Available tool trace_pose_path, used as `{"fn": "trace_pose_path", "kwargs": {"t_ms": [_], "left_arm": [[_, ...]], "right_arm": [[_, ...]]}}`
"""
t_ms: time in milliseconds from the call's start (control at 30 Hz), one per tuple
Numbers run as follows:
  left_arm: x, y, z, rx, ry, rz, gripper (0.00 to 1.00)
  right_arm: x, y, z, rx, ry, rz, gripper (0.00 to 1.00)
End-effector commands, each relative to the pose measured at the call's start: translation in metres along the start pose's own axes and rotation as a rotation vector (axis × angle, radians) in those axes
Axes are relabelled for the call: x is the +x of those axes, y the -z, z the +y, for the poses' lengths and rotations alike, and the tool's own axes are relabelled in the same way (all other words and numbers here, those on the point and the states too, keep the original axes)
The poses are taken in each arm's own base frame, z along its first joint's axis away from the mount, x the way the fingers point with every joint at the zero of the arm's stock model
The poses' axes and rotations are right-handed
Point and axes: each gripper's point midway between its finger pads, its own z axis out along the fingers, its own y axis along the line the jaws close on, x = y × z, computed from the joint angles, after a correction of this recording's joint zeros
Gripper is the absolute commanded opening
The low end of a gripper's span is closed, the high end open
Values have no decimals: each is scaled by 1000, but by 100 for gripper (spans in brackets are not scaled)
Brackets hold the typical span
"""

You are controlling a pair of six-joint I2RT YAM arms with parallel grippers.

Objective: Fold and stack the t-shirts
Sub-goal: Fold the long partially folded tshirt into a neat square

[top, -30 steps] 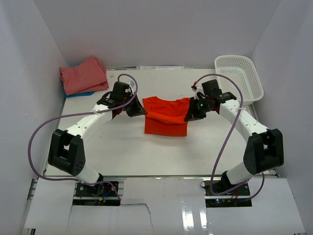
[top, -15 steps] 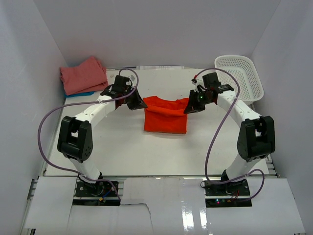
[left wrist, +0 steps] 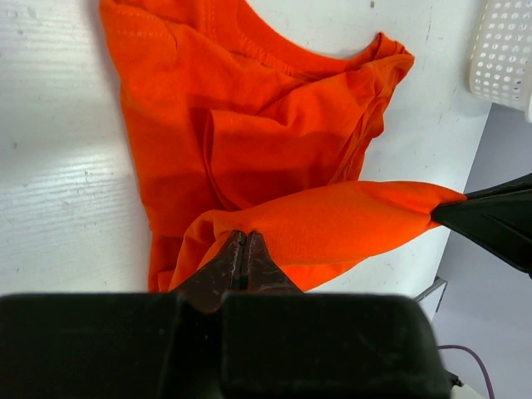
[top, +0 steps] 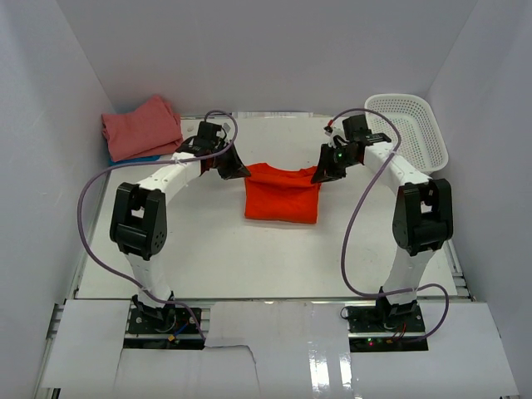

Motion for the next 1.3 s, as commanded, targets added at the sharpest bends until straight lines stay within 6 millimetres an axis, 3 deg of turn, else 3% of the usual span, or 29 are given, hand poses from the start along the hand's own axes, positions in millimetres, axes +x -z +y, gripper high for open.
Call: {"fn": "trace_pose_path", "kwargs": {"t_ms": [0,333,633,933,1267], "left_arm": [[-27,8,-12,32,-39,-68,0],[-50,-7,-5,30,-38,-80,0],[-53,-33,4,45,-37,-76,0],[-60,-46,17,9,-39,-109,0],[-67,-63,20,13,-31,-103,0]], "right_arm": [[-26,6,4,-22,43,-58,8],[-51,-2,-5,-21,41,-80,8],[-57,-22,-20,-22,34,-70,8],[-58,-40,-40,-14,20,-69,8],[-72,-48,-57,-3,8,-93,8]]}}
